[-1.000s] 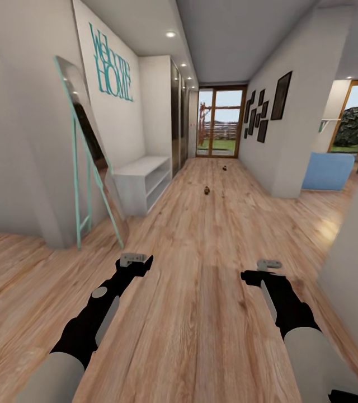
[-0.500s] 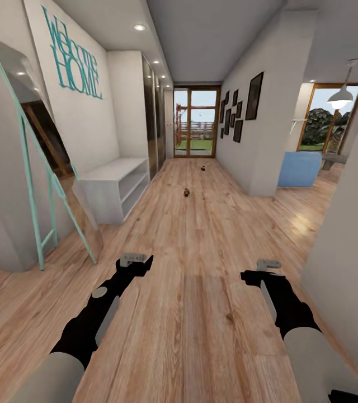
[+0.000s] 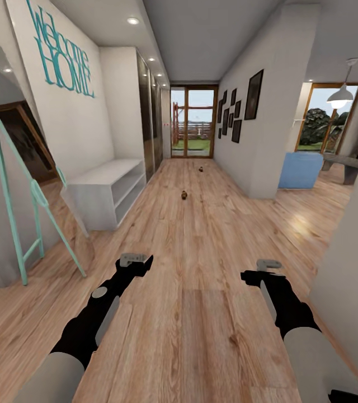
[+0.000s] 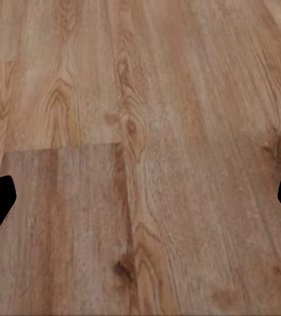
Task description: Pick up the two gym shoes and the two sandals from the corridor floor and place them onto the hallstand (shoe rack) in the corridor, making sure they are on the rack and not on the floor. Arrange them so the two gym shoes are next to each other and the two sandals are next to each other.
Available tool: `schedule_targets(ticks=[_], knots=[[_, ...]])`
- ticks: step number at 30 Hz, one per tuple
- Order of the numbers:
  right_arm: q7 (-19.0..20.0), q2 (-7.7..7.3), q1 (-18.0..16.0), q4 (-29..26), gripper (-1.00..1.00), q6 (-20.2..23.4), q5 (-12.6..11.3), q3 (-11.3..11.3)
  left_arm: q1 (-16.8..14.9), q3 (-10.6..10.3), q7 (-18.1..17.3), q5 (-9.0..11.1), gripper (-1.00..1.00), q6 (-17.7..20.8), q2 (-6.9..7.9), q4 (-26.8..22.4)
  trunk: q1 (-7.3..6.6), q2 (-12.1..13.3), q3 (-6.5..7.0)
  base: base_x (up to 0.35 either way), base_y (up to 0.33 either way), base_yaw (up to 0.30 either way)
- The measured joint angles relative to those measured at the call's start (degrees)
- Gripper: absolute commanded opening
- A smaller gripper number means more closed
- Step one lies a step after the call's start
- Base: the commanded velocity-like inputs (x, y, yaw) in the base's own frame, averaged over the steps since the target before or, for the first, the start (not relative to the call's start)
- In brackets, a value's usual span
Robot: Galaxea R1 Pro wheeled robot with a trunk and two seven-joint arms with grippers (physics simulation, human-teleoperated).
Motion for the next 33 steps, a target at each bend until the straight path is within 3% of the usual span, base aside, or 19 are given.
schedule_targets(ticks=[33], knots=[[0.1, 0.0, 0.0, -0.1, 1.0, 0.0, 0.0, 0.0, 0.0, 0.0, 0.0, 0.0, 1.0, 0.0, 0.0, 0.0, 0.0, 0.0, 0.0, 0.349, 0.0, 0.0]])
